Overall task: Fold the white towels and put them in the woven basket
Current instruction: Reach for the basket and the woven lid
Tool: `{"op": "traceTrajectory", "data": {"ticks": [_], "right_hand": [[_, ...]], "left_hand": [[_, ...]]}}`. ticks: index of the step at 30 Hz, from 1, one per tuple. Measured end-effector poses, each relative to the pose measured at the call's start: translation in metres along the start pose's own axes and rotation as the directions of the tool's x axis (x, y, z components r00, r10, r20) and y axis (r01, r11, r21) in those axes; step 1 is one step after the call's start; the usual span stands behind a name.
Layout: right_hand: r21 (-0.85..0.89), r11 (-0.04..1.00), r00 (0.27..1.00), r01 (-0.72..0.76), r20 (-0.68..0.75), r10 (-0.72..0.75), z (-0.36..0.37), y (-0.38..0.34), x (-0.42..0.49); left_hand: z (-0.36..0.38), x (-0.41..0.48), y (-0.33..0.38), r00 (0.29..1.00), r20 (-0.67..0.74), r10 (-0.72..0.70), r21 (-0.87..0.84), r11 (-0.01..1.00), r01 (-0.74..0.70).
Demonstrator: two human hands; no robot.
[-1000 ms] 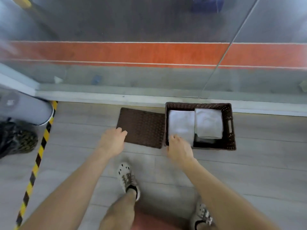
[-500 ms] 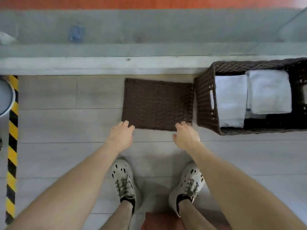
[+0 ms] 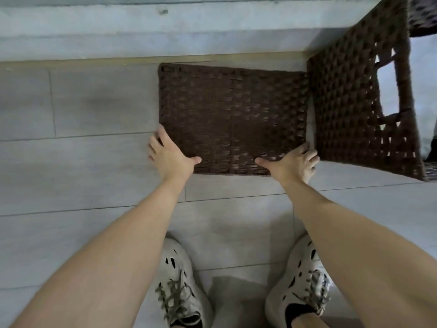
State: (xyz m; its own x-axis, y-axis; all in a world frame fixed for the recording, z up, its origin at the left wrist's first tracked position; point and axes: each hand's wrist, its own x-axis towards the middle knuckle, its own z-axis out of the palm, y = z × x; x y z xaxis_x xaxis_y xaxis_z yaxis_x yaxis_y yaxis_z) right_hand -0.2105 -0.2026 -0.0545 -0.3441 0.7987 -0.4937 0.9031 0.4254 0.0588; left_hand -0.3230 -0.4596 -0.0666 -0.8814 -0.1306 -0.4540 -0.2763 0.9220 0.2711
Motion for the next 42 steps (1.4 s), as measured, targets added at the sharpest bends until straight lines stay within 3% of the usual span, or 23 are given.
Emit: {"op": "traceTrajectory", "data": {"ticks": [7, 13, 17, 21, 26, 31, 36, 42], "right_hand": [[0.087, 0.995, 0.989, 0.052, 0.131, -0.063, -0.034, 0.017, -0.019], [0.225, 0.971, 0.977, 0.083, 0.175, -0.125, -0.136, 0.012, -0.128], [0.29, 0.953, 0.98, 0.086, 0.15, -0.134, -0.238, 0.032, -0.173], [0.316, 0.94, 0.989, 0.126, 0.03, -0.143, -0.334, 0.079, -0.164], [0.305, 0.949, 0.995, 0.08, -0.081, -0.058, -0.401, 0.162, -0.083], [0.152, 0.984, 0.994, 0.099, -0.067, -0.089, -0.423, 0.251, 0.044], [-0.029, 0.98, 0.979, 0.194, -0.061, -0.196, -0.427, 0.295, 0.136], [-0.207, 0.943, 0.962, 0.262, -0.026, -0.273, -0.403, 0.305, 0.187]], "left_hand": [[-0.036, -0.007, -0.035, 0.975, 0.127, -0.18, -0.194, 0.96, 0.203], [-0.175, -0.068, -0.049, 0.96, 0.171, -0.223, -0.229, 0.939, 0.259], [-0.276, -0.133, 0.0, 0.981, 0.116, -0.157, -0.204, 0.963, 0.178], [-0.317, -0.18, 0.081, 0.989, 0.139, -0.046, -0.256, 0.963, 0.081], [-0.275, -0.224, 0.214, 0.976, 0.191, 0.108, -0.402, 0.915, -0.023], [-0.178, -0.258, 0.318, 0.975, 0.199, 0.102, -0.442, 0.897, -0.004], [-0.096, -0.275, 0.37, 0.983, 0.18, 0.04, -0.437, 0.898, 0.043], [-0.029, -0.262, 0.381, 0.991, 0.124, -0.043, -0.386, 0.918, 0.088]]}}
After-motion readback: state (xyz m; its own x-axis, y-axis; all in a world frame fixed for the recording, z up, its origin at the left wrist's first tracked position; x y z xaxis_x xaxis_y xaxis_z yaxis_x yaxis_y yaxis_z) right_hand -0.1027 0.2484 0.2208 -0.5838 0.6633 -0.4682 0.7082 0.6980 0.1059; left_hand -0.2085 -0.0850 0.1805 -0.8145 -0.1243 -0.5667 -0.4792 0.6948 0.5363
